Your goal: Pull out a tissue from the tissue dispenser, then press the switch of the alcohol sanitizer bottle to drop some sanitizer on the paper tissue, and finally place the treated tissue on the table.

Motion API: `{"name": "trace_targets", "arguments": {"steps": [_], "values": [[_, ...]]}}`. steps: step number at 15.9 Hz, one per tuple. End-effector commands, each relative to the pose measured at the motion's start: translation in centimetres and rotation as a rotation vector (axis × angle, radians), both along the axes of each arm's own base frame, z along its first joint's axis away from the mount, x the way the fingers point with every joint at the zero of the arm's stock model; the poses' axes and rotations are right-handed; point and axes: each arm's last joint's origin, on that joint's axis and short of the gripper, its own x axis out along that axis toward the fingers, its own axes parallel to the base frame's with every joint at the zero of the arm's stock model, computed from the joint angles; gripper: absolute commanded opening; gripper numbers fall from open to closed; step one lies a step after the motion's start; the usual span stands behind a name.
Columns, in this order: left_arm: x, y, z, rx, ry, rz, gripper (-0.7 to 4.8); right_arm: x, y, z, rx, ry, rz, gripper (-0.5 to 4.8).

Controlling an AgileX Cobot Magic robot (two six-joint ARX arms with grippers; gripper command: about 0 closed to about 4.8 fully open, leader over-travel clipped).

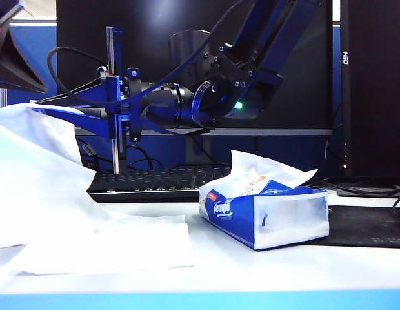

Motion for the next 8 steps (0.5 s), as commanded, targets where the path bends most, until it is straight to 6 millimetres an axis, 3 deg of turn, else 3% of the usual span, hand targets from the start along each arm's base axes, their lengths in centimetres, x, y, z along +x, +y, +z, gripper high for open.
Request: {"name": "trace_targets", "arguments": {"steps": [1,8], "values": [[0.31,-0.03,-0.03,-0.003,-0.006,-0.007,-0.06,0.22,-0.23,0.38,0.015,-0.022,-0.009,-0.06],[0.34,-0.10,-0.58,0.002,0.041,-0.014,-0.06,0.36,-0.32,0.40,0.016,-0.024,-0.026,-0.06]]}}
